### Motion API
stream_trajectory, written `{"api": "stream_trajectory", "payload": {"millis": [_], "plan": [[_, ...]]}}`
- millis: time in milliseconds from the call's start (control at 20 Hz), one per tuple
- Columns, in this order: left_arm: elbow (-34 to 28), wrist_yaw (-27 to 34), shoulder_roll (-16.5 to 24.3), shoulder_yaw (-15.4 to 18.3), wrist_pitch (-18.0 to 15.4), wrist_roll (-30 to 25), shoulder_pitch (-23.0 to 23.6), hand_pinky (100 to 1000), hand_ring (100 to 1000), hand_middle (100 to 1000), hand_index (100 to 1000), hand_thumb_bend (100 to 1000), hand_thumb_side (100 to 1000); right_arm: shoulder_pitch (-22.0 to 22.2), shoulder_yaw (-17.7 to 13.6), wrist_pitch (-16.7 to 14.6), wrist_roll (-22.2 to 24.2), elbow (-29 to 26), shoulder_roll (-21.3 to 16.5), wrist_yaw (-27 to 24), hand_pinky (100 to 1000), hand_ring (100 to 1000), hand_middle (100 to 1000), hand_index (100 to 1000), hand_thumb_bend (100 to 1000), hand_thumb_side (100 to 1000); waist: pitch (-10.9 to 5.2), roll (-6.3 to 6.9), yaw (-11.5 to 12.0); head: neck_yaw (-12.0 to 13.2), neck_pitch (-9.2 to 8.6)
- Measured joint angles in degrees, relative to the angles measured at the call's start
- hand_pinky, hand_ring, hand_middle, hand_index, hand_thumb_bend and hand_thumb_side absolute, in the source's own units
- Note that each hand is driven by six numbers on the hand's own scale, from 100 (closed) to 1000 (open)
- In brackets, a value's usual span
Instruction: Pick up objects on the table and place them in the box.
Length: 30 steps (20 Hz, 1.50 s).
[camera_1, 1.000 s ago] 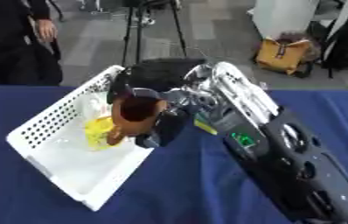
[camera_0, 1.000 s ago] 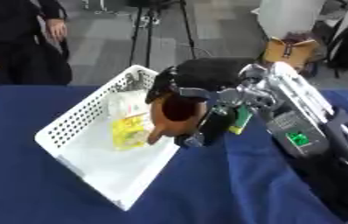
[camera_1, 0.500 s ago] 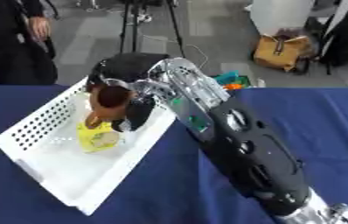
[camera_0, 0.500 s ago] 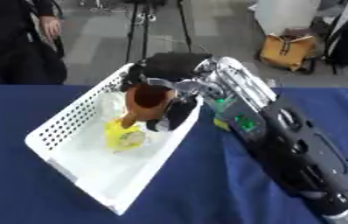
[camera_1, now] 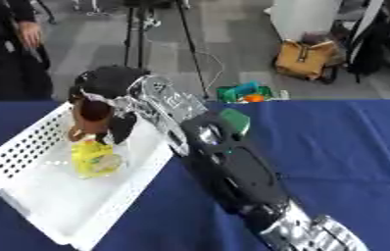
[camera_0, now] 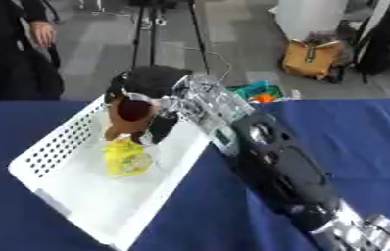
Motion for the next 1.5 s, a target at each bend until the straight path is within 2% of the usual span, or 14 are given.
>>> {"api": "stream_trajectory", "payload": {"millis": [300, 350, 400, 450, 500, 550, 600, 650, 700, 750, 1000, 1050, 1100, 1500], "plan": [[0.0, 0.41, -0.48, -0.33, -0.69, -0.02, -0.47, 893, 771, 784, 684, 100, 844, -0.81, 0.0, -1.09, -3.56, 2.09, 1.42, 1.08, 100, 252, 262, 369, 100, 100, 0.64, -0.39, 0.31, -1.45, -0.52], [0.0, 0.42, -0.48, -0.33, -0.7, -0.03, -0.47, 893, 771, 784, 684, 100, 844, -0.82, 0.03, -1.27, -3.92, 2.15, 1.66, 1.29, 100, 313, 307, 451, 100, 124, 0.65, -0.41, 0.31, -1.49, -0.52], [0.0, 0.42, -0.48, -0.33, -0.7, -0.03, -0.47, 893, 771, 784, 684, 100, 844, -0.83, 0.07, -1.46, -4.23, 2.15, 1.81, 1.5, 100, 313, 308, 451, 100, 107, 0.68, -0.42, 0.31, -1.49, -0.52], [0.0, 0.42, -0.48, -0.33, -0.69, -0.03, -0.47, 893, 771, 784, 685, 100, 844, -0.83, 0.17, -1.64, -4.48, 2.14, 1.93, 1.82, 100, 385, 382, 573, 100, 207, 0.7, -0.42, 0.3, -1.48, -0.52], [0.0, 0.42, -0.48, -0.32, -0.69, -0.04, -0.47, 893, 771, 784, 685, 100, 844, -0.83, 0.4, -1.85, -4.62, 2.13, 2.02, 2.22, 100, 385, 382, 573, 100, 207, 0.7, -0.43, 0.28, -1.39, -0.52], [0.0, 0.42, -0.48, -0.32, -0.68, -0.04, -0.47, 894, 771, 784, 685, 100, 845, -0.83, 0.57, -2.09, -4.56, 2.07, 2.09, 2.65, 100, 461, 455, 662, 100, 332, 0.7, -0.43, 0.23, -1.24, -0.52], [0.0, 0.42, -0.48, -0.31, -0.67, -0.05, -0.47, 894, 771, 784, 686, 100, 845, -0.83, 0.75, -2.37, -4.41, 1.89, 2.09, 3.14, 100, 486, 482, 685, 100, 371, 0.7, -0.43, 0.13, -1.1, -0.52], [0.0, 0.42, -0.48, -0.31, -0.65, -0.04, -0.47, 894, 771, 785, 686, 100, 846, -0.83, 0.82, -2.68, -4.21, 1.55, 2.09, 3.66, 155, 566, 543, 746, 100, 514, 0.7, -0.43, 0.03, -1.0, -0.52], [0.0, 0.42, -0.48, -0.3, -0.63, -0.04, -0.46, 894, 771, 785, 686, 100, 846, -0.83, 0.93, -2.99, -3.97, 1.07, 2.09, 4.11, 230, 602, 579, 768, 100, 566, 0.7, -0.43, -0.06, -0.92, -0.51], [0.0, 0.42, -0.48, -0.29, -0.61, -0.04, -0.45, 894, 771, 785, 686, 100, 846, -0.83, 1.06, -3.27, -3.7, 0.58, 2.09, 4.46, 415, 712, 727, 830, 100, 681, 0.7, -0.43, -0.19, -0.81, -0.48], [0.0, 0.42, -0.48, -0.28, -0.4, -0.08, -0.33, 894, 771, 785, 687, 100, 846, -0.83, 1.09, -4.28, -2.11, -2.07, 2.06, 5.37, 449, 728, 745, 837, 100, 693, 0.69, -0.42, -0.62, -0.26, -0.42], [0.0, 0.42, -0.49, -0.26, -0.38, -0.09, -0.27, 894, 772, 786, 687, 100, 846, -0.83, 1.11, -4.31, -1.85, -2.39, 2.02, 5.38, 678, 823, 831, 872, 100, 773, 0.69, -0.41, -0.64, -0.22, -0.42], [0.0, 0.41, -0.49, -0.26, -0.35, -0.1, -0.19, 894, 772, 786, 688, 100, 847, -0.83, 1.12, -4.33, -1.6, -2.68, 2.02, 5.39, 784, 880, 883, 900, 100, 825, 0.68, -0.41, -0.7, -0.15, -0.39], [0.0, 0.35, -0.49, 0.05, -0.02, 0.05, 0.03, 896, 775, 792, 696, 100, 849, -0.91, 1.12, -4.49, 1.99, -6.57, 1.58, 5.17, 944, 997, 1000, 1000, 100, 992, 0.18, -0.08, -1.59, 0.24, 0.13]]}}
